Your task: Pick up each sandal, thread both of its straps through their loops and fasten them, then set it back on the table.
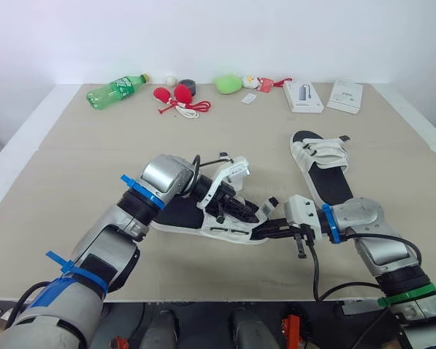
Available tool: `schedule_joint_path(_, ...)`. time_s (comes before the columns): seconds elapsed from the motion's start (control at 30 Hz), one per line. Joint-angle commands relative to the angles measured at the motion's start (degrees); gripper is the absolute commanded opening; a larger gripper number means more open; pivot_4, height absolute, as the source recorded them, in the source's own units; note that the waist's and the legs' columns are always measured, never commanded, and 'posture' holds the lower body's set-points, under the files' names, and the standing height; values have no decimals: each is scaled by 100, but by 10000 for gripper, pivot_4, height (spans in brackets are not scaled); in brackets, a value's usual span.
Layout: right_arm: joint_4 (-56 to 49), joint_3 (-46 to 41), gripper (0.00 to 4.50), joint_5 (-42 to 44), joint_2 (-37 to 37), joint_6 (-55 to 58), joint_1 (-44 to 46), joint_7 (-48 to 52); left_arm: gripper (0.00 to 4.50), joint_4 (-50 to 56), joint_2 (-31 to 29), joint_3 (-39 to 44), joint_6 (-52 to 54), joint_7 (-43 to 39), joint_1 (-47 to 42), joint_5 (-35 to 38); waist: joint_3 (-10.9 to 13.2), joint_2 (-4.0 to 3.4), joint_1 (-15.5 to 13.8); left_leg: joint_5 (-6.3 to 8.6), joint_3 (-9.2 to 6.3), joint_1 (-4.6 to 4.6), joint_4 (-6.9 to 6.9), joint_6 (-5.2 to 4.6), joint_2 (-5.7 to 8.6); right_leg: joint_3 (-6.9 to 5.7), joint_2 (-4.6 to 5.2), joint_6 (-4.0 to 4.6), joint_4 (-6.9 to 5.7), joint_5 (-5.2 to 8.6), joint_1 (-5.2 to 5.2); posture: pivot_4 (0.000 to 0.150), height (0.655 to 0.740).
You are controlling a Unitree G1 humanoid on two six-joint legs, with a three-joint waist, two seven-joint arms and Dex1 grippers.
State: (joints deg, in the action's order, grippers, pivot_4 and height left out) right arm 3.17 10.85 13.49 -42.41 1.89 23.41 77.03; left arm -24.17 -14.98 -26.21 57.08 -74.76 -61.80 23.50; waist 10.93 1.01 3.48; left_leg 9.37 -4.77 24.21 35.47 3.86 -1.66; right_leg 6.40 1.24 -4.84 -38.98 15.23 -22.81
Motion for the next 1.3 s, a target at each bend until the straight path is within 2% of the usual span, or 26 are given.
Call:
schedule_joint_path(0.03,-32,67,0,-116,-63,7,-56,37,572,67,-42,287,-585,94,-11,-138,0,0,0,0,0,0,0,0,0,0,0,0,0,0,0,1500,7400)
schedule_joint_path(0.1,-38,70,0,-117,-63,4,-59,38,572,116,-79,477,-937,165,-18,-168,0,0,0,0,0,0,0,0,0,0,0,0,0,0,-1,1500,7400)
schedule_joint_path(0.2,-20,64,0,-121,-68,-12,-48,42,572,321,-263,676,-2289,235,49,-493,0,0,0,0,0,0,0,0,0,0,1,0,0,0,-1,1500,7400)
schedule_joint_path(0.27,4,62,0,-125,-70,-23,-33,50,572,322,-438,610,-3873,292,156,-1007,0,0,-2,0,0,0,-1,0,-1,1,1,0,0,0,-1,1500,7400)
schedule_joint_path(0.33,25,67,0,-134,-66,-48,-23,58,572,208,-659,633,-6219,429,291,-1590,0,0,-4,0,1,-1,-3,0,-1,1,3,1,3,-1,0,1500,7400)
schedule_joint_path(0.4,46,73,0,-139,-59,-70,-14,68,572,63,-755,725,-7919,561,368,-1875,0,1,-17,0,5,-2,-7,1,-1,4,5,6,9,-4,0,1500,7400)
schedule_joint_path(0.53,98,101,0,-151,-44,-127,11,100,572,-290,-953,788,-10407,872,421,-2345,0,2,-31,0,7,0,-6,0,0,6,9,2,22,-11,4,1500,7400)
schedule_joint_path(0.67,151,130,0,-167,-32,-176,46,116,572,-926,-1244,885,-12577,1571,378,-3105,0,1,-26,-1,11,-3,-5,0,0,13,7,-4,25,-16,5,1500,7400)
schedule_joint_path(0.8,183,138,0,-162,-40,-219,65,146,572,-1353,-1532,1100,-13465,2267,530,-3607,0,2,-25,-1,12,-1,-5,-1,0,15,8,-6,25,-18,5,1500,7400)
schedule_joint_path(1.03,266,153,0,-179,-60,-284,89,249,572,-1034,-1782,1057,-13209,2899,931,-3355,-1,1,-31,-1,11,-1,-4,-1,0,13,7,-9,24,-18,6,1500,7400)
schedule_joint_path(1.13,340,187,0,-192,-59,-331,142,301,9003,-803,-1959,977,-13299,3029,1121,-3249,-1,1,-31,-1,11,-1,-5,-1,-1,13,6,-9,24,-18,4,1500,7400)
schedule_joint_path(1.2,392,201,0,-193,-49,-350,187,323,19898,-716,-2062,977,-13483,3158,1180,-3303,-1,1,-34,-1,11,-2,-4,-1,-1,13,6,-9,23,-18,5,1500,7400)
schedule_joint_path(1.3,450,217,0,-193,-26,-359,245,356,32296,-710,-2168,1053,-13780,3362,1219,-3495,-1,1,-44,-1,11,-2,-1,-1,0,13,8,-11,24,-20,10,1500,7400)
